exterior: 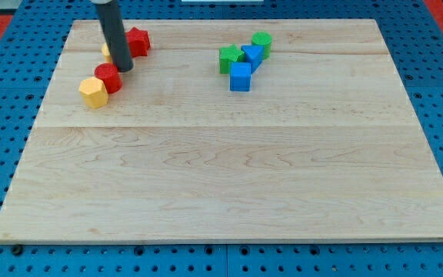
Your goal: Group the red and the yellow blocks at the center left
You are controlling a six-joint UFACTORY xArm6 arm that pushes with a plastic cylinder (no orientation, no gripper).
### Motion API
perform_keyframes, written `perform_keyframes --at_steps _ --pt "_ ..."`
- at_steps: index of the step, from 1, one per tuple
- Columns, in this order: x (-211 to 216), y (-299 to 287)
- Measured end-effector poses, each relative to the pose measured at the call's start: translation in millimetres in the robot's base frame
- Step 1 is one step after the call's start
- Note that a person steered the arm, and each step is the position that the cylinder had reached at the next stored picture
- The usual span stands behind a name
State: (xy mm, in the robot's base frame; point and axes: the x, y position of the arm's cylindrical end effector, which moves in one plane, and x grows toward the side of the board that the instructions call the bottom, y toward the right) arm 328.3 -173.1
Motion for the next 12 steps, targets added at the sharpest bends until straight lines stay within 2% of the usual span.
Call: perform_keyframes --at_steps 1,2,3,4,6,8,9,10,11,12 --pt "-23.0 30.4" --pt "-78.0 49.3" --pt "-114.7 23.6" --pt "-136.1 25.9" --pt "-124.2 -40.3" --pt "-125.5 -30.7" --pt "-134.7 -59.2" --pt "-104.4 -80.3" --pt "-106.4 -15.3" --pt "-102.1 -6.1"
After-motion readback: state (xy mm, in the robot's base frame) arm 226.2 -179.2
